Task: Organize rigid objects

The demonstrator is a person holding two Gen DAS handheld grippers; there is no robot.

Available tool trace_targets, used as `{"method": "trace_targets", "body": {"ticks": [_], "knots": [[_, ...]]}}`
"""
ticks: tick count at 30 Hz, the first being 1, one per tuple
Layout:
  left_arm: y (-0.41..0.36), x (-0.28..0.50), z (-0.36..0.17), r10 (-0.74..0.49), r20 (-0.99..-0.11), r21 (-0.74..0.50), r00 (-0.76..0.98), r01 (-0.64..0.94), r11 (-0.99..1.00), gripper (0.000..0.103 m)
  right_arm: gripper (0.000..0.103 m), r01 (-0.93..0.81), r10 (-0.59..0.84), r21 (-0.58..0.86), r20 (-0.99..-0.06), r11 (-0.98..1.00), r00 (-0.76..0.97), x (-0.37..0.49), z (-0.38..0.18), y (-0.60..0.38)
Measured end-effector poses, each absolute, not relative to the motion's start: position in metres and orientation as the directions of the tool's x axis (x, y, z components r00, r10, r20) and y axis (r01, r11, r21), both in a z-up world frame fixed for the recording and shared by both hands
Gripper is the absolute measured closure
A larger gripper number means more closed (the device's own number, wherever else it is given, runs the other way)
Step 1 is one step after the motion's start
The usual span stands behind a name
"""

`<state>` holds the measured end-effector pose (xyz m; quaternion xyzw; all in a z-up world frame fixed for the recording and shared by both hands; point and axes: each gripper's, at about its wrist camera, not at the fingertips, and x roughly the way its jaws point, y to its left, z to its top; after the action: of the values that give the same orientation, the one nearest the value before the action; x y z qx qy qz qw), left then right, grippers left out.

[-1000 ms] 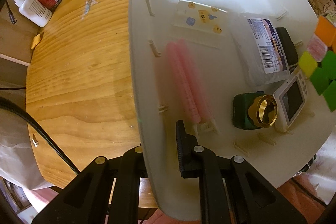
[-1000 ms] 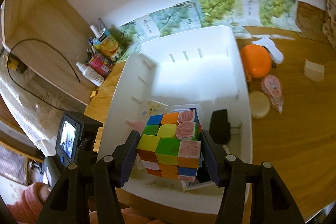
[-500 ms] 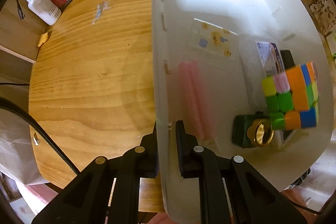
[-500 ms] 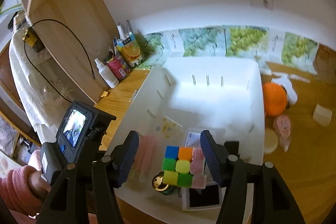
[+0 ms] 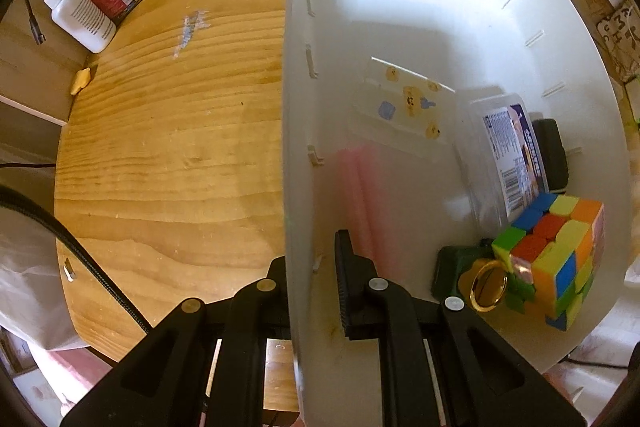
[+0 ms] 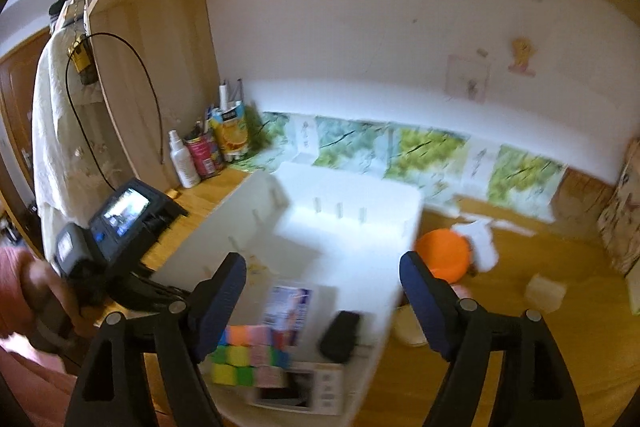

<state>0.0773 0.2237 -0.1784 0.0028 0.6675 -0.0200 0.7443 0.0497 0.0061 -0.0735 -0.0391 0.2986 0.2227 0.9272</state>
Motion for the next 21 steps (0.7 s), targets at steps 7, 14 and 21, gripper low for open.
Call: {"method": "trace_targets", "body": {"ticks": [7, 14, 21], "knots": [[0.227, 0.082, -0.179, -0.009, -0.995, -0.008, 0.098, 0.006, 1.000, 0.090, 0.023, -0.447, 0.366, -0.025, -0.535, 0.894, 0.761, 0.052, -0.074, -0.032], [0.230, 0.084, -0.183, 0.013, -0.996, 0.008, 0.086, -0.061, 0.998, 0.091, 0.023, -0.487, 0.397, -0.037, -0.527, 0.873, 0.751, 0.060, -0.085, -0.064], [0.229, 0.082, -0.184, 0.050, -0.995, 0.041, 0.082, -0.101, 0.994, 0.091, 0.023, -0.558, 0.452, -0.054, -0.524, 0.828, 0.722, 0.073, -0.101, -0.088]]}}
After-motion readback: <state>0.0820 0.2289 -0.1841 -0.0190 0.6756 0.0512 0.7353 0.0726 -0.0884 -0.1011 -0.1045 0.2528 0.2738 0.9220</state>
